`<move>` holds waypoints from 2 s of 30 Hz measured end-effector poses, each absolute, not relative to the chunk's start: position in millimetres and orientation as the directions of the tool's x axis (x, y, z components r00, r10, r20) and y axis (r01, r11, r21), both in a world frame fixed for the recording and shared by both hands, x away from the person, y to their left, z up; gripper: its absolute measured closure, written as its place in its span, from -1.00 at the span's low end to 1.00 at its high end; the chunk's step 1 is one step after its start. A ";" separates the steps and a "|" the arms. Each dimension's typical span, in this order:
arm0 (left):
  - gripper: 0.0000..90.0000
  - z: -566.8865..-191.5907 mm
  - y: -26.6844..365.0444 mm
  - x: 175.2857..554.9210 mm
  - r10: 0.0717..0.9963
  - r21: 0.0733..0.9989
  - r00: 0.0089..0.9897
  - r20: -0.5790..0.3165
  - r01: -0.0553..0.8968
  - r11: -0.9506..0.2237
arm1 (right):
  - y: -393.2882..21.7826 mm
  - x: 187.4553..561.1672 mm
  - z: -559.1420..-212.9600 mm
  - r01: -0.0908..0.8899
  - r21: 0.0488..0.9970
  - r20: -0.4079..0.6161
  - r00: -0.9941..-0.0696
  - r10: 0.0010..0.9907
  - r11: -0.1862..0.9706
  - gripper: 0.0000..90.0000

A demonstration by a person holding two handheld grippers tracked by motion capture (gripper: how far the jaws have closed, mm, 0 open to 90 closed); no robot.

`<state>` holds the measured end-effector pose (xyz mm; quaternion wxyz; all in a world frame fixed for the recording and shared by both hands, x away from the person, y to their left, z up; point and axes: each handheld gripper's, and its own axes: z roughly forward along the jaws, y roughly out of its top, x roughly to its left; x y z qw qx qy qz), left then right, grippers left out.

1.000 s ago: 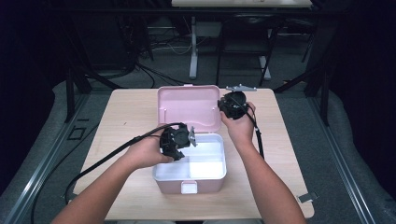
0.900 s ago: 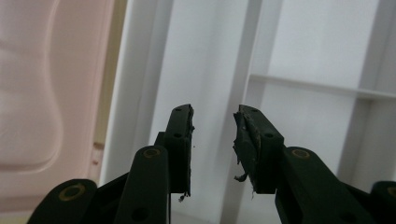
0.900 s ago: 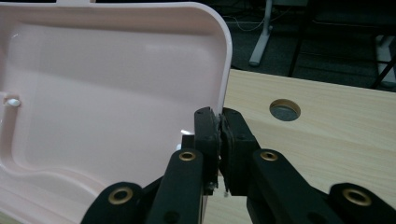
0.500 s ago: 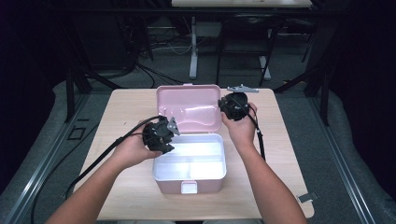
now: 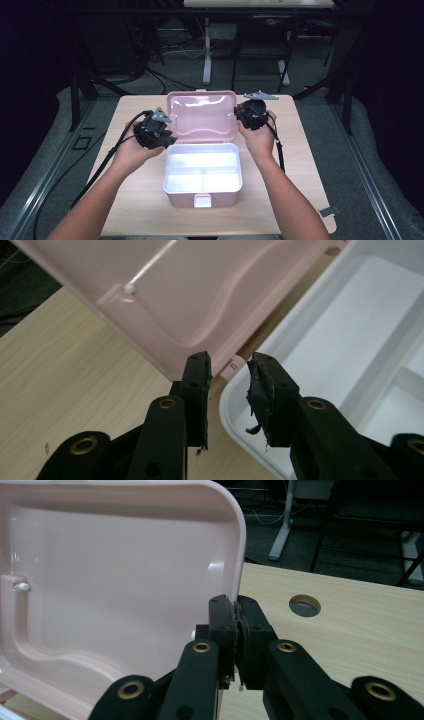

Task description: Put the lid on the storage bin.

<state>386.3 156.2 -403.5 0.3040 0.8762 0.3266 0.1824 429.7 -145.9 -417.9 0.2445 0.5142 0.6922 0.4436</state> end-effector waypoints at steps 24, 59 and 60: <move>0.38 -401.8 178.7 415.6 0.878 0.846 0.478 0.013 0.462 -0.264 | -146.5 421.2 -413.8 0.468 0.878 0.090 -0.366 0.926 0.099 0.93; 0.81 -408.3 169.0 422.6 0.874 0.888 0.485 -0.032 0.416 -0.198 | -149.9 419.7 -406.3 0.418 0.903 0.083 -0.394 0.916 0.098 0.73; 0.81 -408.2 168.7 422.1 0.871 0.891 0.490 -0.033 0.410 -0.197 | -150.3 419.3 -405.5 0.417 0.904 0.084 -0.395 0.915 0.097 0.73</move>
